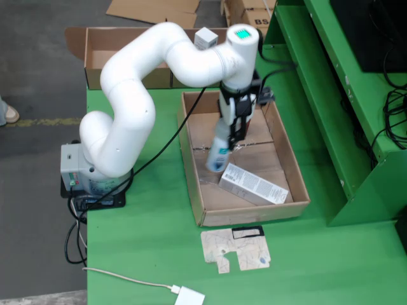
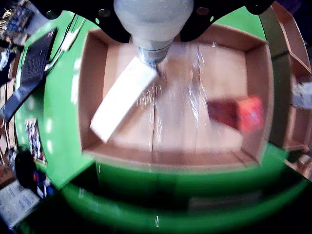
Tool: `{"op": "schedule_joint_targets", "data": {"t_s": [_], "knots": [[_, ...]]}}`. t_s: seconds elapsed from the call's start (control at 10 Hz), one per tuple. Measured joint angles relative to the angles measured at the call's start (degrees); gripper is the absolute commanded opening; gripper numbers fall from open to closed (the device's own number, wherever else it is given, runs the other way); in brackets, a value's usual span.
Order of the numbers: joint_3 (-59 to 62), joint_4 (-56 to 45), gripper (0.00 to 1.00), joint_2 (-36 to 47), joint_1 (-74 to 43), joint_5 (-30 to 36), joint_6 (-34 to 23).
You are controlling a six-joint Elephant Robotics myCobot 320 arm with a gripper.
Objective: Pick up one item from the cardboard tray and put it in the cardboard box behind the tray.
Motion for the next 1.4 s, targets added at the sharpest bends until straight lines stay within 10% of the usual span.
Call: {"op": "schedule_joint_targets", "data": {"t_s": [1.4], "knots": [[35.33,9.49,0.00,7.39,4.22,-6.15,0.62]]}}
